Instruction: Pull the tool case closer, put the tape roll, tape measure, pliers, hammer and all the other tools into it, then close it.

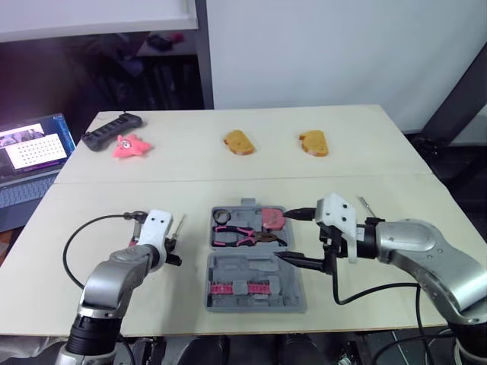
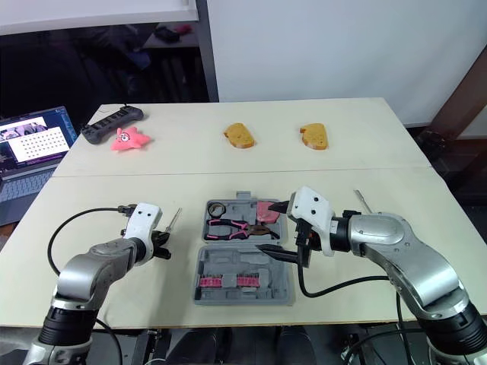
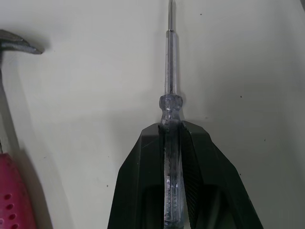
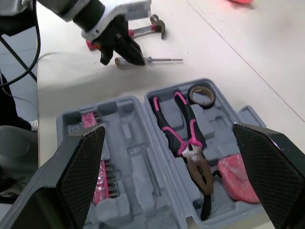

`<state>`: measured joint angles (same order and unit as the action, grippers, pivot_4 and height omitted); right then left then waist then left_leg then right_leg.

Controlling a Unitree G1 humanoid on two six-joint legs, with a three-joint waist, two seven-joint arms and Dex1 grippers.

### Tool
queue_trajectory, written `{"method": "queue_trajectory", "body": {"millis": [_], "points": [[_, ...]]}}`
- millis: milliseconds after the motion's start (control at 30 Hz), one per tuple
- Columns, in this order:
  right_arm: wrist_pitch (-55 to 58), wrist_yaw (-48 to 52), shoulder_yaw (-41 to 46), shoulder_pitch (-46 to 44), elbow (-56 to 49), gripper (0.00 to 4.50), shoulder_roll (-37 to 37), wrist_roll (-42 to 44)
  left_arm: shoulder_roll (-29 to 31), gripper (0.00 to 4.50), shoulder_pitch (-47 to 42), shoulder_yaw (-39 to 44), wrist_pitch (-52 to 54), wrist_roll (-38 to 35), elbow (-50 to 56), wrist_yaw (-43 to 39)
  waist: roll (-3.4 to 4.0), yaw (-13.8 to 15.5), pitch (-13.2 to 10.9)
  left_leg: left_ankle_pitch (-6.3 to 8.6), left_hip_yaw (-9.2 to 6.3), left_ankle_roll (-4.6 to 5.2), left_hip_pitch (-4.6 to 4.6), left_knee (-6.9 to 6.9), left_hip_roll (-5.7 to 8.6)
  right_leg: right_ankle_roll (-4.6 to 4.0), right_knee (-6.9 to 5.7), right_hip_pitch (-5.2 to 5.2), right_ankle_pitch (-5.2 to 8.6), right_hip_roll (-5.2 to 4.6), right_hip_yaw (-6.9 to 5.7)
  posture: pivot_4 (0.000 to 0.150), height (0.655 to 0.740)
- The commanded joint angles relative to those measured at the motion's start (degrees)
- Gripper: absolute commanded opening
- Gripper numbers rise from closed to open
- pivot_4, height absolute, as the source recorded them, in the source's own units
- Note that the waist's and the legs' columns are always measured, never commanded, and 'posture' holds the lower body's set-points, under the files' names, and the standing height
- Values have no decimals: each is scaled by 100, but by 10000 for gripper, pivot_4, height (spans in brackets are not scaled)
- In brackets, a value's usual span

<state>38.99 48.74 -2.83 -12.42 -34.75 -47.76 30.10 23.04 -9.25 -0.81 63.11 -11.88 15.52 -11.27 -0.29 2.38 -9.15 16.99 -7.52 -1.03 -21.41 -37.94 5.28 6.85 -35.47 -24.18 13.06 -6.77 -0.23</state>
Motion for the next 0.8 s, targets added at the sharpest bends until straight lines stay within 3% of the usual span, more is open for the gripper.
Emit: {"method": "queue_trajectory", "body": {"millis": [33,200,433,533,700,733,800], "points": [[-5,-52,132,-35,-213,45000,18,66,-66,14162,165,-209,-4,97,-540,-61,13,2,8,0,0,0,1,0,0,0,-1,0,0,0,0,1500,7219],[83,-39,242,0,-251,45000,-74,145,-206,39142,106,-183,-64,159,-791,-54,58,18,35,2,-2,3,5,0,3,9,5,13,6,-2,-1,1500,7219],[159,-4,341,15,-287,45000,-175,219,-387,39142,80,-150,-250,187,-919,-108,71,64,42,2,-11,5,14,0,8,16,7,30,10,-4,-2,1500,7219],[180,-10,341,-1,-292,45000,-186,224,-468,30224,58,-149,-268,160,-926,-145,72,109,43,2,-11,5,14,-2,9,18,9,32,11,-4,-2,1500,7219],[175,-25,339,-1,-280,45000,-193,211,-561,4379,-20,-166,-320,209,-1033,-199,72,133,44,2,-13,5,14,-5,9,18,9,33,11,-3,-4,1500,7219],[178,-28,336,1,-282,45000,-194,209,-594,1371,-51,-145,-303,193,-1059,-198,73,133,44,2,-13,5,14,-5,9,18,9,33,11,-3,-4,1500,7219],[188,-42,335,3,-285,45000,-187,214,-614,680,-98,-135,-305,197,-1111,-202,74,136,45,2,-13,5,14,-5,9,19,9,34,11,-3,-4,1500,7219]]}}
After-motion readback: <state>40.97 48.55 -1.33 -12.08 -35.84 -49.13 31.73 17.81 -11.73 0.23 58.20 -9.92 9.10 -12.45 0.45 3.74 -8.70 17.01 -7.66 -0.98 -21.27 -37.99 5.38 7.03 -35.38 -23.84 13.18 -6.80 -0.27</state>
